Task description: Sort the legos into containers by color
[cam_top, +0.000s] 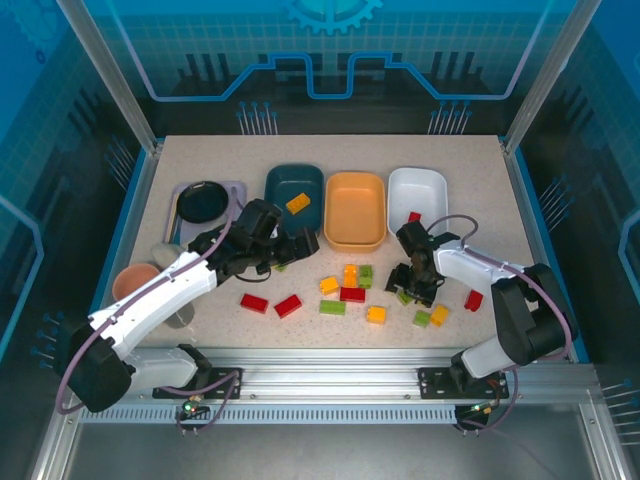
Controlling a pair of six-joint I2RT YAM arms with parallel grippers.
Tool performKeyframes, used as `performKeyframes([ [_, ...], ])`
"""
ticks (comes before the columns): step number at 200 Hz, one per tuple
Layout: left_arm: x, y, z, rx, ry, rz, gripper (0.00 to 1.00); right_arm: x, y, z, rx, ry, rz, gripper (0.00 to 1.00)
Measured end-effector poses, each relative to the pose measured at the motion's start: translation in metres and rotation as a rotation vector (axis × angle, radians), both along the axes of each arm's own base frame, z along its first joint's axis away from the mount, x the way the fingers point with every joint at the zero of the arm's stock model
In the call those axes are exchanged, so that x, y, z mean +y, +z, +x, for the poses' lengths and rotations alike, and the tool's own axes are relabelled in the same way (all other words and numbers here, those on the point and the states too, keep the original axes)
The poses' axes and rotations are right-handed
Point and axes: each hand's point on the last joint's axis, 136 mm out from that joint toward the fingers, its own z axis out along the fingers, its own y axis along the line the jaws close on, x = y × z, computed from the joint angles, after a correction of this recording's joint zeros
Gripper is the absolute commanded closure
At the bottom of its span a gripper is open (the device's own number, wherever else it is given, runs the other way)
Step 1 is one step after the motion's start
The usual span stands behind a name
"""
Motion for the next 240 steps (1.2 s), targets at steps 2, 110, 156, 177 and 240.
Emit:
performKeyframes([
  [2, 0.0, 0.0, 0.0, -0.001, 0.0, -0.001, 0.01, 0.0, 0.0, 0.0, 0.0, -0.005, 0.0, 0.4],
  [110, -0.004, 0.008, 0.0, -0.026, -0.009, -0.017, 0.02, 0.01, 0.041, 0.028, -0.142, 0.059, -0.039, 0.76],
  [156, 0.001, 0.042, 0.008, -0.099, 0.023, -0.047, 0.02, 0.077, 0.127, 0.104, -0.403, 0.258, 0.001, 0.76],
  [177, 0.011, 0.048, 0.014, -0.104, 0.068, -0.049, 0.02, 0.1, 0.13, 0.145, -0.433, 0.305, -0.009, 0.75],
  [240, 0.046, 0.034, 0.003, -0.003, 0.2, 0.003, 0.04, 0.127, 0.045, 0.228, -0.295, 0.378, -0.082, 0.61],
])
